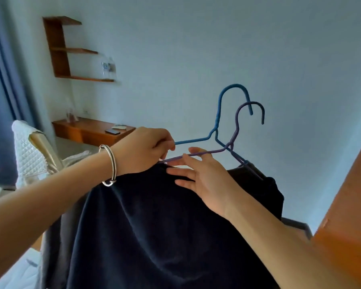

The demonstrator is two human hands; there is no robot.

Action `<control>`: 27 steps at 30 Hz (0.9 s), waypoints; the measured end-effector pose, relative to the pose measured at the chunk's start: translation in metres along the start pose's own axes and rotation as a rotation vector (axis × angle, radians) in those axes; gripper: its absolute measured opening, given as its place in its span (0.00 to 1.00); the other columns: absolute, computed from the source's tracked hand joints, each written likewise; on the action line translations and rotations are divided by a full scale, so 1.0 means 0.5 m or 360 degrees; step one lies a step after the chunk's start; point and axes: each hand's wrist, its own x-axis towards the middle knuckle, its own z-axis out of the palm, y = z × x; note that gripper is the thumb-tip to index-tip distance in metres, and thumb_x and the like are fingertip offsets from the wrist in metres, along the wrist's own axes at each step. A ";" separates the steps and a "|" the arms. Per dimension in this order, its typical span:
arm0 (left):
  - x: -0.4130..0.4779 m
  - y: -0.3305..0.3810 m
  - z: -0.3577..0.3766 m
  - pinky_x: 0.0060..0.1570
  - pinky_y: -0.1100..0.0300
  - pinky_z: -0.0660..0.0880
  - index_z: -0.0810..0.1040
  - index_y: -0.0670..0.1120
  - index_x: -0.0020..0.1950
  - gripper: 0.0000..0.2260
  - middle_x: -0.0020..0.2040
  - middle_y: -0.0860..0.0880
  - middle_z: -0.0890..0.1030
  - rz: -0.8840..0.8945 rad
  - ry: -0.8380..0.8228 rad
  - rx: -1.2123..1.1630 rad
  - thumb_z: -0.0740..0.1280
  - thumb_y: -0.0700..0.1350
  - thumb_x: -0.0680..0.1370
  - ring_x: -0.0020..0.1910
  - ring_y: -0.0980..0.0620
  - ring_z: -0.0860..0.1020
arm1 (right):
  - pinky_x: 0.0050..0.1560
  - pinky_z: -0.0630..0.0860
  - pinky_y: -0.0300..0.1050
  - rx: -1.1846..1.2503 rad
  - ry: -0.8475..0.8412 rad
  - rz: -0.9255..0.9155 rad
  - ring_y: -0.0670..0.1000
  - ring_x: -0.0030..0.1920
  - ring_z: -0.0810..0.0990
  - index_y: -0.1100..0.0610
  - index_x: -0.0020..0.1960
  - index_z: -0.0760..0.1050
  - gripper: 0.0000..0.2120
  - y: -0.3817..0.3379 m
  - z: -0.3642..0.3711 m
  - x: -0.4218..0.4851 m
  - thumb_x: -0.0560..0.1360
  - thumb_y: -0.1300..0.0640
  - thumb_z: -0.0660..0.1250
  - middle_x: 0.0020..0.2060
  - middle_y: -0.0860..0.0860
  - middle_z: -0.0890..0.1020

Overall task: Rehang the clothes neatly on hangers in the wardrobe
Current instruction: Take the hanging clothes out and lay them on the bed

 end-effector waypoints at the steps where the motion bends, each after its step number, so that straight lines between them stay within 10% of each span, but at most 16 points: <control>1: 0.008 -0.021 0.003 0.38 0.64 0.68 0.70 0.55 0.39 0.10 0.32 0.58 0.74 -0.0034 0.0017 0.0037 0.57 0.45 0.79 0.34 0.56 0.73 | 0.50 0.77 0.47 0.0007 -0.0028 0.0022 0.51 0.45 0.82 0.52 0.59 0.65 0.09 0.006 0.006 0.028 0.80 0.59 0.58 0.43 0.51 0.83; 21: 0.350 -0.309 0.195 0.30 0.63 0.67 0.79 0.44 0.46 0.10 0.37 0.48 0.79 -0.0716 0.0118 0.0067 0.65 0.50 0.73 0.30 0.54 0.71 | 0.45 0.80 0.40 -0.0827 -0.0417 -0.0079 0.46 0.36 0.81 0.55 0.44 0.77 0.10 0.046 -0.168 0.609 0.77 0.50 0.61 0.35 0.50 0.83; 27: 0.524 -0.415 0.245 0.28 0.68 0.64 0.74 0.53 0.34 0.08 0.29 0.55 0.74 -0.0971 0.0241 0.0117 0.70 0.50 0.71 0.27 0.58 0.70 | 0.35 0.74 0.26 -0.1278 -0.0097 -0.0751 0.42 0.31 0.78 0.56 0.42 0.78 0.12 0.007 -0.303 0.871 0.77 0.50 0.61 0.30 0.47 0.80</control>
